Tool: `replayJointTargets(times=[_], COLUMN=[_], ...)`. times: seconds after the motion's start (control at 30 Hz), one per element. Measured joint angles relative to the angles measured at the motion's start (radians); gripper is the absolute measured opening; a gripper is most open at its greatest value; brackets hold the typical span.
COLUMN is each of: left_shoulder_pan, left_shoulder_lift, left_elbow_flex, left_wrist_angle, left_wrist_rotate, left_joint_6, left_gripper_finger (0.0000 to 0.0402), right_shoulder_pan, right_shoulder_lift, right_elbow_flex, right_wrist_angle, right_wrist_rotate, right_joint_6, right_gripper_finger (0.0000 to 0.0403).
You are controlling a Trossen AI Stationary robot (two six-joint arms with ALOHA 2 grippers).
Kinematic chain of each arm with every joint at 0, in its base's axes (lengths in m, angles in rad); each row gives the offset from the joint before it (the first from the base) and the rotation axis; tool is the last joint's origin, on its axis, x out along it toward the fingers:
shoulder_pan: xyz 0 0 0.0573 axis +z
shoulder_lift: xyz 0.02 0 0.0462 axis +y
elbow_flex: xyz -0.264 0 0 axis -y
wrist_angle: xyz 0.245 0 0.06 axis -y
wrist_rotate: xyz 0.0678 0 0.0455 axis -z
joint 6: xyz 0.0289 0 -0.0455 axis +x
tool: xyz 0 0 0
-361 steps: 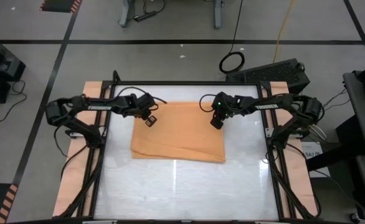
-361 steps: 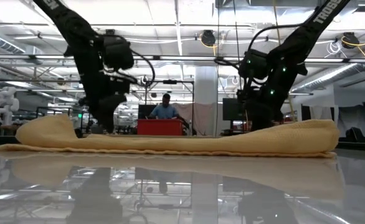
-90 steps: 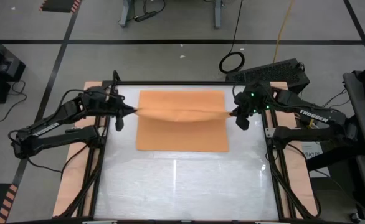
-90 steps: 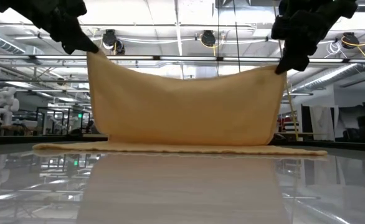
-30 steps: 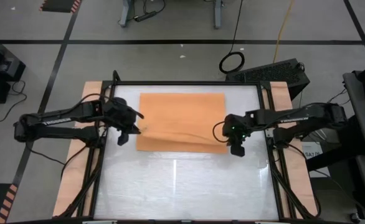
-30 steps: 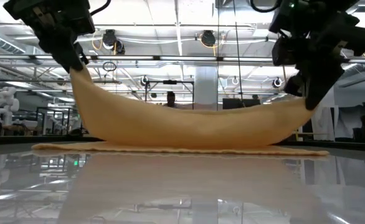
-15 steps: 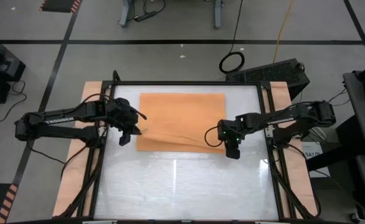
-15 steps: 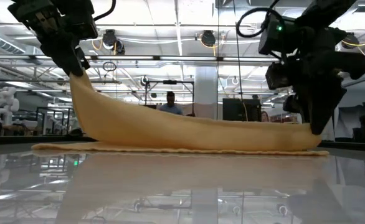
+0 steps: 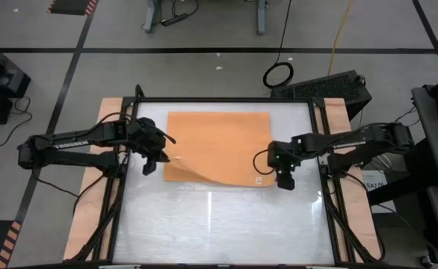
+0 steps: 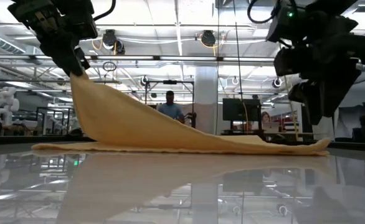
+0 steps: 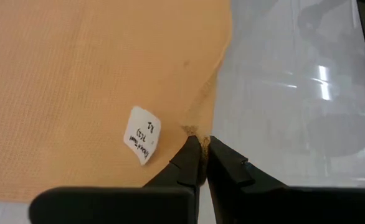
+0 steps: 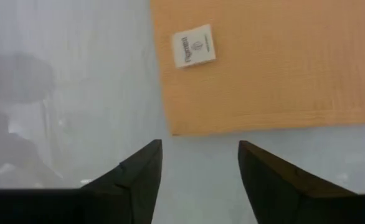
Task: Roll towel
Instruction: Roll the yellow towel
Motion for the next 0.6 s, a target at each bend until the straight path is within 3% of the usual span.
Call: replayJointTargets(times=[0.17, 0.43, 0.6], left_shoulder_pan=[0.000, -0.001, -0.004], left_shoulder_lift=[0.000, 0.000, 0.000], left_elbow_flex=[0.000, 0.000, 0.000], left_wrist_angle=[0.000, 0.000, -0.003], left_wrist_rotate=[-0.001, 0.011, 0.095], left_joint_6=[0.000, 0.004, 0.019], left_gripper_finger=[0.0024, 0.0025, 0.0038], right_shoulder_pan=[0.042, 0.063, 0.062], right_shoulder_lift=[-0.018, -0.019, -0.019], right_elbow_flex=[-0.095, -0.183, -0.183], right_wrist_angle=[0.118, 0.250, 0.270], right_wrist_rotate=[-0.008, -0.009, -0.030], right_joint_6=[-0.007, 0.013, 0.015], right_gripper_finger=[0.0153, 0.0014, 0.0019])
